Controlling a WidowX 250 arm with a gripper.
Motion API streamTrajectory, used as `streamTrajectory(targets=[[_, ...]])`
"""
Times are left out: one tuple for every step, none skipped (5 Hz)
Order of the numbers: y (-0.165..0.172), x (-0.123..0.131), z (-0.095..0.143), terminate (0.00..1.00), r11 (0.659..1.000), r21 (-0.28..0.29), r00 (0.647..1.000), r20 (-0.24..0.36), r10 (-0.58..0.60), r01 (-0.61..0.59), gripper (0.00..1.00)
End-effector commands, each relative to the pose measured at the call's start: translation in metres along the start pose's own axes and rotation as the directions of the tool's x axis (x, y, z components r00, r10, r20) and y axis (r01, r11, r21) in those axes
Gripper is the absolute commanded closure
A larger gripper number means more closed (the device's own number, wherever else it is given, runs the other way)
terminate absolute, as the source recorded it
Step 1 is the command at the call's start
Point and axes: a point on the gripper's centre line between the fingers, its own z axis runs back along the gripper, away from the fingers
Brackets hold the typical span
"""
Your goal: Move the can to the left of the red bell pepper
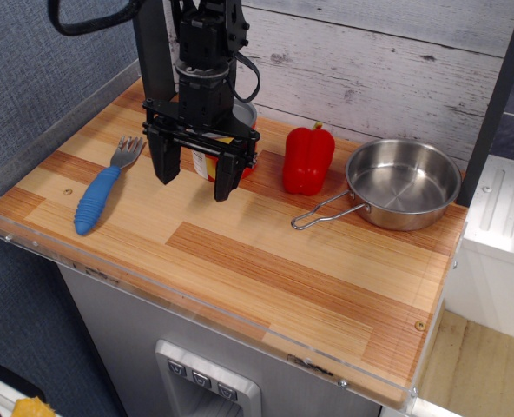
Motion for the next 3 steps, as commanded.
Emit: streamTrajectory(targets=[[-0.02, -0.038, 0.045, 0.0, 0.999, 0.049, 0.997, 0.076, -0.017, 0.013, 0.0], [-0.056, -0.049, 0.058, 0.0, 0.995, 0.032, 0.988, 0.113, -0.102, 0.099, 0.0], [-0.094, -0.056, 0.063, 0.0, 0.98, 0.005, 0.971, 0.136, -0.197, 0.198, 0.0]])
